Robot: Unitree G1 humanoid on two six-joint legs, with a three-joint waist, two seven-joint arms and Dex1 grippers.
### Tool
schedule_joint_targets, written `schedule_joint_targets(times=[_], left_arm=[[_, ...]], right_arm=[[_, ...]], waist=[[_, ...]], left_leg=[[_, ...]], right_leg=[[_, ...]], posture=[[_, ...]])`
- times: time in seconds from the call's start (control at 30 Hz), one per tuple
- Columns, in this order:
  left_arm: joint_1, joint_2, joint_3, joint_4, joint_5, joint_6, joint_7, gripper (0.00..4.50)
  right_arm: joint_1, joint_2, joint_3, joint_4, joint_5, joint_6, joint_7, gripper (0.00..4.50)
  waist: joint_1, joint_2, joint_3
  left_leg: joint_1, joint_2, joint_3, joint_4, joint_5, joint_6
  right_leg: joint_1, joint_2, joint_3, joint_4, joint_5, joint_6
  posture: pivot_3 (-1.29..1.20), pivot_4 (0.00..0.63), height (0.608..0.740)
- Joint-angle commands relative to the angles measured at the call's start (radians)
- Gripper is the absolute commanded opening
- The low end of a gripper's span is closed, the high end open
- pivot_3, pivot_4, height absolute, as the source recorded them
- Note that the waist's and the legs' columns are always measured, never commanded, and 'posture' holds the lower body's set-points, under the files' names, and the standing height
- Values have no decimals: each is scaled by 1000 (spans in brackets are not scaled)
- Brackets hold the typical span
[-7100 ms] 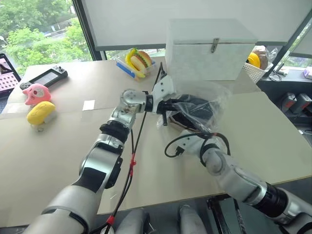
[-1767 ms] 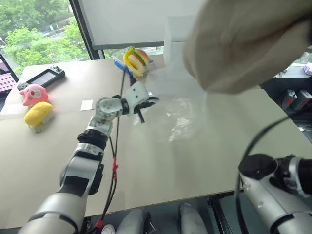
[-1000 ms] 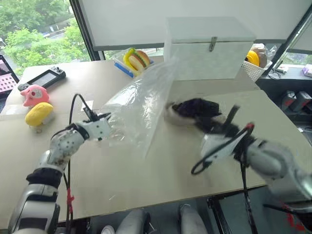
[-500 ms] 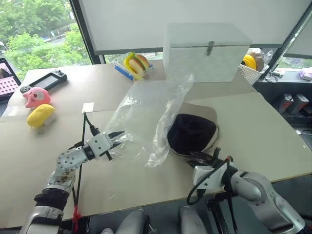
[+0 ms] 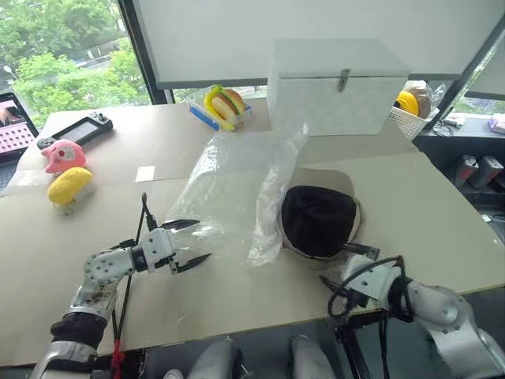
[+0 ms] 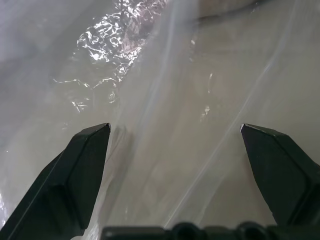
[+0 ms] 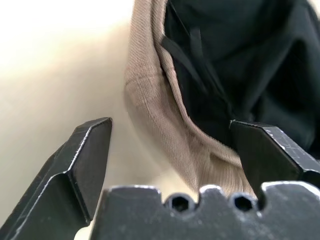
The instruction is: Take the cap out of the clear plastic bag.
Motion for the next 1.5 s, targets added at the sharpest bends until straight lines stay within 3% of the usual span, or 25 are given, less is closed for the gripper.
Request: schedule_joint_targets(times=[0.03, 0.2, 0.33, 0.4, 0.53, 0.73, 0.83, 1.03, 1.2, 1.5], left_arm=[[-1, 4, 98, -169, -147, 262, 99, 4472], [0, 10, 194, -281, -309, 615, 202, 4472], [13, 50, 267, -337, -537, 954, 179, 4472], [10, 37, 317, -323, -562, 968, 197, 4472], [-23, 13, 422, -233, -616, 1042, 273, 4472], [-62, -77, 518, -143, -533, 907, 441, 4472], [-64, -113, 537, -127, -506, 873, 492, 4472], [-58, -139, 506, 60, -242, 600, 650, 4472], [-73, -158, 507, 167, -106, 411, 776, 4472], [-84, -203, 487, 222, -55, 345, 809, 4472]], right_arm=[[-24, 45, -209, -129, 307, 189, 32, 4500], [-98, 96, -447, -93, 647, 358, -22, 4500], [-179, 124, -593, -11, 975, 461, -133, 4500], [-209, 133, -623, 23, 1053, 465, -190, 4500], [-257, 109, -572, 117, 885, 411, -335, 4500], [-253, 70, -329, 277, 368, 145, -512, 4500], [-250, 86, -266, 328, 248, 60, -547, 4500], [-251, 122, -207, 394, 104, -51, -597, 4500], [-252, 155, -202, 434, 54, -128, -605, 4500], [-237, 245, -237, 503, 22, -202, -668, 4500]], waist=[[2, 0, 1], [2, 1, 1], [3, 1, 3], [1, 2, 4], [2, 4, 5], [5, 4, 5], [5, 4, 5], [2, 4, 5], [5, 4, 5], [5, 4, 5]], left_leg=[[0, 1, 0, 0, 0, 0], [1, 2, 0, 0, -1, -1], [1, 2, -1, -1, -1, -2], [1, 3, -1, -2, -2, -2], [2, 3, -1, -4, -1, -4], [2, 3, 0, -6, 0, -5], [2, 3, 0, -8, 2, -10], [2, 3, 0, -10, 2, -9], [2, 3, 0, -11, 2, -9], [3, 3, 0, -12, 2, -9]], right_leg=[[0, 0, 0, 0, 0, 0], [1, 2, 0, 0, -1, 1], [0, 3, 0, 0, 0, 0], [-1, 4, 0, 1, -1, -1], [-2, 4, 1, 1, -1, -3], [-3, 4, 2, 0, -1, -3], [-4, 4, 2, 0, -1, -4], [-3, 5, 3, -1, -1, -5], [-4, 5, 3, -2, 0, -5], [-4, 5, 2, -1, 0, -5]], posture=[[0, 150, 737], [0, 150, 737], [0, 150, 737], [0, 150, 737], [0, 150, 737], [0, 150, 737], [0, 150, 737], [0, 150, 737], [0, 150, 737], [0, 150, 737]])
